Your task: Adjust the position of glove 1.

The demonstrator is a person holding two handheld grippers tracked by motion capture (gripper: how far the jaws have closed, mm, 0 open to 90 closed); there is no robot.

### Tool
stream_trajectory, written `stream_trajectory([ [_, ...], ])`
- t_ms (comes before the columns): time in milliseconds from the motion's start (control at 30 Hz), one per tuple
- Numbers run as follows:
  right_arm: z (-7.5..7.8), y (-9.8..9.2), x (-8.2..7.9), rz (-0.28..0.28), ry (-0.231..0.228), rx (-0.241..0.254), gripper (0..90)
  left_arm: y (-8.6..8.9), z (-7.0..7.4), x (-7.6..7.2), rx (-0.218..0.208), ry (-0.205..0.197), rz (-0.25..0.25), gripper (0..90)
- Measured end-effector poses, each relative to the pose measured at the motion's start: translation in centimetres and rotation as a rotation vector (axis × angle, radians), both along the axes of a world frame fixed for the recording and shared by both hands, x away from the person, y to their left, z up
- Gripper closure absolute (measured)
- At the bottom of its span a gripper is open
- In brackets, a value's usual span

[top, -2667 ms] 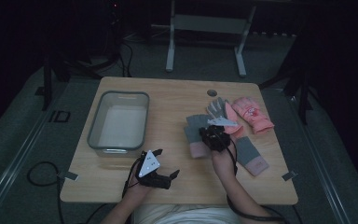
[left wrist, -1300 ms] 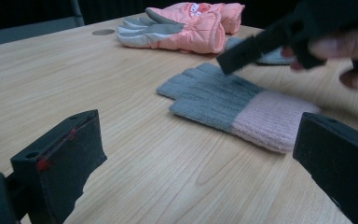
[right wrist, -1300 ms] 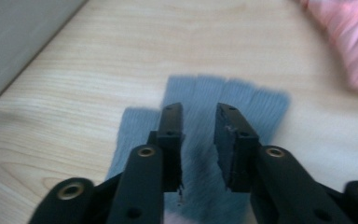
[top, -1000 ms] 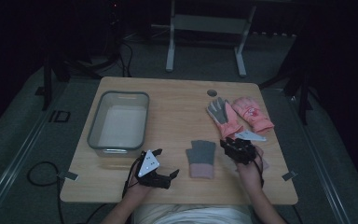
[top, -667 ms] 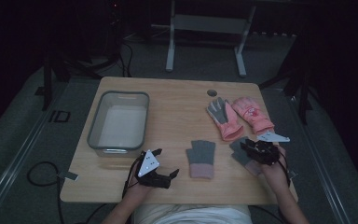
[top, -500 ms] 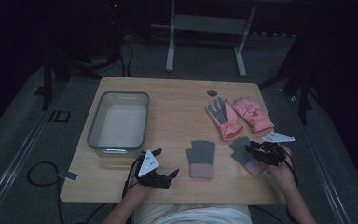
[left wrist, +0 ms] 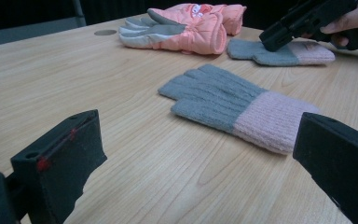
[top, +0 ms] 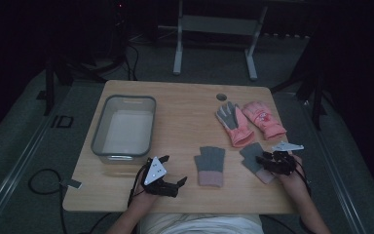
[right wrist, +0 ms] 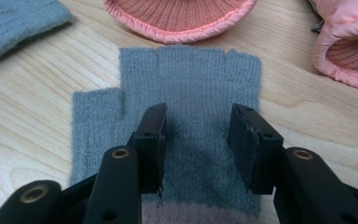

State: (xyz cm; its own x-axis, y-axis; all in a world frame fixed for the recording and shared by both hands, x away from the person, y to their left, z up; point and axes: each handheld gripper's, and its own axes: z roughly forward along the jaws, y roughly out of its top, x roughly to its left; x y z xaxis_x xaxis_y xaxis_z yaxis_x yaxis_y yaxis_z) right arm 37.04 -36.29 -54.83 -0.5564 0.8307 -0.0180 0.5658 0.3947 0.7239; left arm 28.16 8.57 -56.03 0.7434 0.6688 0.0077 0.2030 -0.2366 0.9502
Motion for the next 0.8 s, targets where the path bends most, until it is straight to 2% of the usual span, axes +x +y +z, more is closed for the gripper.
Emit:
stream_trajectory([
  [100, -0.1, 0.0, -0.1, 0.009, -0.009, -0.006, 59.7, 0.0, 0.0, 0.0, 0.0, 0.001, 0.0, 1.2],
  [133, -0.2, 0.0, -0.1, 0.021, -0.007, 0.0, 69.3, 0.0, 0.0, 0.0, 0.001, 0.002, -0.001, 1.2],
  [167, -0.2, 0.0, -0.1, 0.021, -0.007, 0.0, 69.3, 0.0, 0.0, 0.0, 0.001, 0.002, -0.001, 1.2],
  [200, -0.2, 0.1, -0.2, 0.015, -0.006, 0.002, 78.7, 0.0, 0.0, 0.0, 0.003, 0.001, 0.0, 1.2],
  [233, -0.1, 0.2, -0.3, 0.01, -0.01, -0.007, 82.8, 0.0, 0.0, 0.0, 0.003, 0.0, 0.0, 1.2],
  [300, 0.0, 0.5, -0.4, -0.002, -0.007, -0.017, 84.3, 0.0, 0.0, 0.0, 0.003, 0.0, 0.0, 1.2],
  [333, 0.4, 1.1, -0.8, -0.028, -0.015, -0.047, 85.1, 0.0, 0.0, 0.0, 0.001, -0.001, 0.001, 1.2],
  [433, 1.2, 1.7, -1.5, -0.055, -0.024, -0.04, 85.3, 0.0, 0.0, 0.0, 0.0, -0.002, 0.001, 1.2],
  [500, 2.9, 2.0, -2.8, -0.141, -0.038, 0.022, 85.4, 0.0, 0.0, 0.0, 0.003, -0.004, 0.001, 1.2],
  [533, 2.9, 2.0, -2.8, -0.141, -0.038, 0.022, 85.4, 0.0, 0.0, 0.0, 0.003, -0.004, 0.001, 1.2],
  [567, 4.2, 2.2, -3.7, -0.203, -0.059, 0.059, 85.3, 0.0, 0.0, -0.1, 0.003, -0.005, 0.002, 1.2],
  [600, 4.7, 2.3, -4.1, -0.237, -0.072, 0.071, 85.4, 0.0, 0.0, -0.1, 0.003, -0.005, 0.002, 1.2],
  [633, 4.7, 2.3, -4.1, -0.237, -0.072, 0.071, 85.4, 0.0, 0.0, -0.1, 0.003, -0.006, 0.002, 1.2],
  [667, 5.6, 2.4, -4.8, -0.305, -0.074, 0.126, 85.3, 0.0, 0.0, -0.1, 0.003, -0.006, 0.002, 1.2],
  [700, 5.6, 2.4, -4.8, -0.305, -0.074, 0.126, 85.3, -0.1, 0.0, -0.1, 0.004, -0.007, 0.002, 1.2],
  [800, 6.4, 3.0, -5.6, -0.369, -0.088, 0.154, 85.4, 0.0, 0.0, -0.1, 0.005, -0.009, 0.004, 1.2],
])
